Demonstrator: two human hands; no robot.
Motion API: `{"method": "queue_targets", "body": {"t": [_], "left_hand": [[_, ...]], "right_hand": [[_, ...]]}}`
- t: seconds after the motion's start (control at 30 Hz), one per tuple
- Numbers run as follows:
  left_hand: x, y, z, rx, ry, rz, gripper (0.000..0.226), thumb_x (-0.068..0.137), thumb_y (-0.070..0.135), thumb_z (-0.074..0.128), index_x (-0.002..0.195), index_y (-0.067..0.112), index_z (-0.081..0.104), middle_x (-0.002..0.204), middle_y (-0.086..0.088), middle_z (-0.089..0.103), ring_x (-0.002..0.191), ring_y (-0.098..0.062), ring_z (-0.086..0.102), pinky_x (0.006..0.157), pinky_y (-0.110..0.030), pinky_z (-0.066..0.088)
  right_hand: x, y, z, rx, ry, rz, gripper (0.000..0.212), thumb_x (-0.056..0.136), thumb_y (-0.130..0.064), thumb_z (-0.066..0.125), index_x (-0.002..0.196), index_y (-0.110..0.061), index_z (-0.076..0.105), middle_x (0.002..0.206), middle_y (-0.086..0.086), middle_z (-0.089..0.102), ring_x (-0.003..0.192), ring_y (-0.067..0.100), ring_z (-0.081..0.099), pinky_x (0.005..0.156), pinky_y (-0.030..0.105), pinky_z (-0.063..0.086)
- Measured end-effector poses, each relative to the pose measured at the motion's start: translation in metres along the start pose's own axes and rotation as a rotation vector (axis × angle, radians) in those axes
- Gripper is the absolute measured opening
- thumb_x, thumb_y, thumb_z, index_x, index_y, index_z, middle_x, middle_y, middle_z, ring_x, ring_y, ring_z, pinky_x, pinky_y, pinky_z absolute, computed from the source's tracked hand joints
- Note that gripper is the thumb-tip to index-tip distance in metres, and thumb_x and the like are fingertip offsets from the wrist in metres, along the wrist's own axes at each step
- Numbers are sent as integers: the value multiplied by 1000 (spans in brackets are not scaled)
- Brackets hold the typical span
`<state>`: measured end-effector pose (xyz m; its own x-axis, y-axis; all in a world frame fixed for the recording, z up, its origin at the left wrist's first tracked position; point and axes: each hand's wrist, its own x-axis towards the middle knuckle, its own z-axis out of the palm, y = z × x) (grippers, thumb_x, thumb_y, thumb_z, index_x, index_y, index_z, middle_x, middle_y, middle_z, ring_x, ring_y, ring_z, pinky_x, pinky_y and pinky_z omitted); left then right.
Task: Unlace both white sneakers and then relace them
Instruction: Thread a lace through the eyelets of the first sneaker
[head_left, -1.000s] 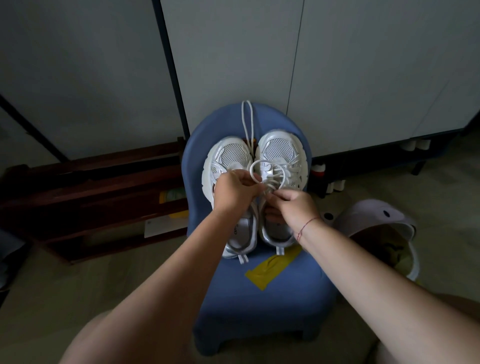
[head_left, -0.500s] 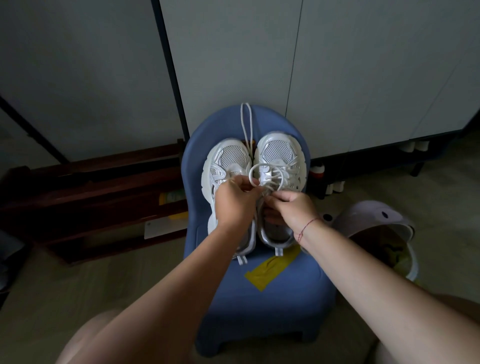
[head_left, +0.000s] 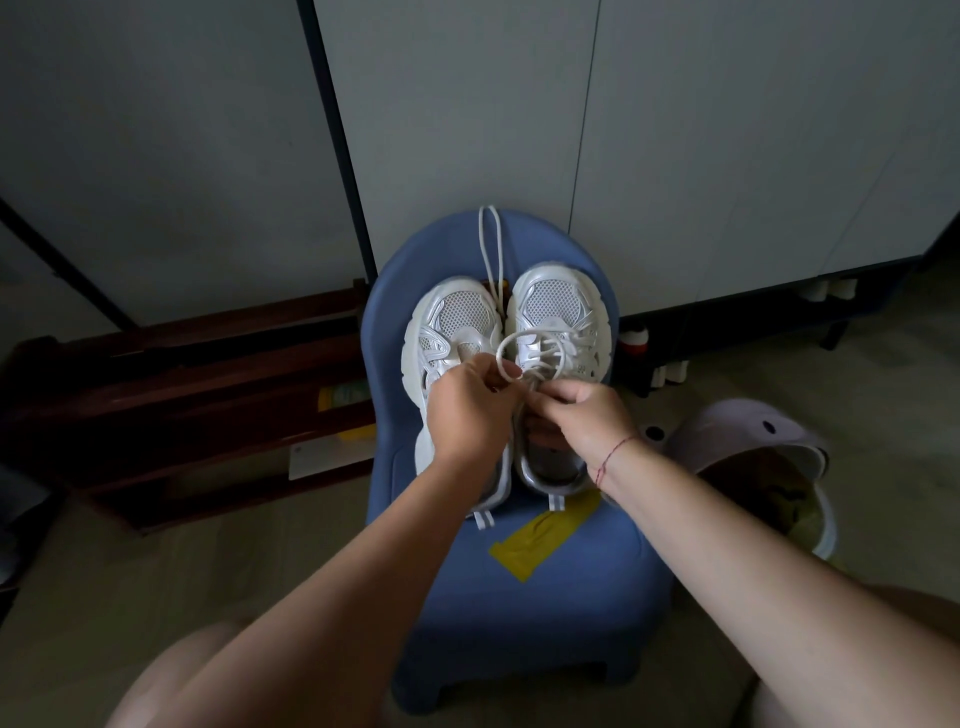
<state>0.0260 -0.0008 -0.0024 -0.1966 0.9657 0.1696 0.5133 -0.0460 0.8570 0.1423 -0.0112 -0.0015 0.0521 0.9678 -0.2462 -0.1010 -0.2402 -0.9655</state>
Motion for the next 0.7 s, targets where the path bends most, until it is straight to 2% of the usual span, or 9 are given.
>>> {"method": "queue_targets", "body": {"t": [0.1, 0.17, 0.27, 0.4, 0.5, 0.57, 0.63, 0.7], "left_hand": [[10, -3, -3, -16, -18, -19, 22, 74, 27, 82, 89, 15, 71, 76, 2, 74, 76, -16, 69, 70, -34, 55], [14, -3, -5, -27, -45, -31, 17, 75, 24, 82, 85, 13, 73, 75, 1, 73, 70, -14, 67, 69, -31, 54], [17, -2, -6, -13, -119, -35, 12, 78, 22, 80, 83, 12, 75, 72, 0, 70, 61, -9, 58, 64, -22, 45], [19, -4, -8, 58, -192, -20, 15, 82, 24, 76, 89, 11, 77, 73, -1, 68, 62, -7, 56, 52, -9, 37], [20, -4, -9, 64, -251, 2, 26, 78, 34, 79, 83, 8, 75, 70, -3, 67, 59, -8, 52, 55, -19, 39], [22, -4, -10, 74, -282, 10, 30, 72, 35, 84, 80, 8, 73, 73, -2, 69, 60, -7, 54, 55, -19, 41], [22, -4, -10, 81, -283, 15, 28, 71, 31, 85, 82, 9, 73, 73, -2, 69, 60, -6, 56, 56, -18, 43], [22, -5, -9, 70, -260, 19, 27, 71, 28, 86, 84, 8, 74, 77, -4, 72, 66, -12, 62, 62, -26, 49]], "right_hand": [[2, 0, -3, -33, -30, 3, 21, 91, -1, 56, 81, -15, 69, 68, 4, 69, 54, 13, 66, 55, 24, 57], [4, 0, -4, -51, -28, 4, 24, 91, 2, 55, 78, -14, 67, 61, 1, 68, 50, 12, 65, 51, 23, 56], [5, 1, -6, -62, -28, 12, 22, 90, 3, 57, 75, -12, 64, 56, -1, 67, 48, 11, 65, 50, 24, 56], [6, 2, -6, -100, -22, -13, 19, 89, 1, 59, 74, -10, 63, 64, 4, 67, 50, 12, 65, 52, 25, 57], [5, 1, -6, -169, -11, -41, 17, 90, -4, 60, 74, -10, 62, 68, 9, 66, 56, 16, 65, 56, 28, 58], [4, 0, -8, -251, 0, -68, 16, 89, -6, 61, 74, -11, 62, 68, 10, 66, 61, 20, 65, 59, 32, 59], [4, 0, -9, -329, 24, -98, 19, 88, -4, 62, 70, -11, 60, 62, 7, 65, 56, 17, 65, 58, 30, 58], [5, 1, -9, -394, 47, -126, 21, 87, -2, 61, 68, -11, 58, 55, 2, 63, 47, 11, 63, 53, 27, 55]]}}
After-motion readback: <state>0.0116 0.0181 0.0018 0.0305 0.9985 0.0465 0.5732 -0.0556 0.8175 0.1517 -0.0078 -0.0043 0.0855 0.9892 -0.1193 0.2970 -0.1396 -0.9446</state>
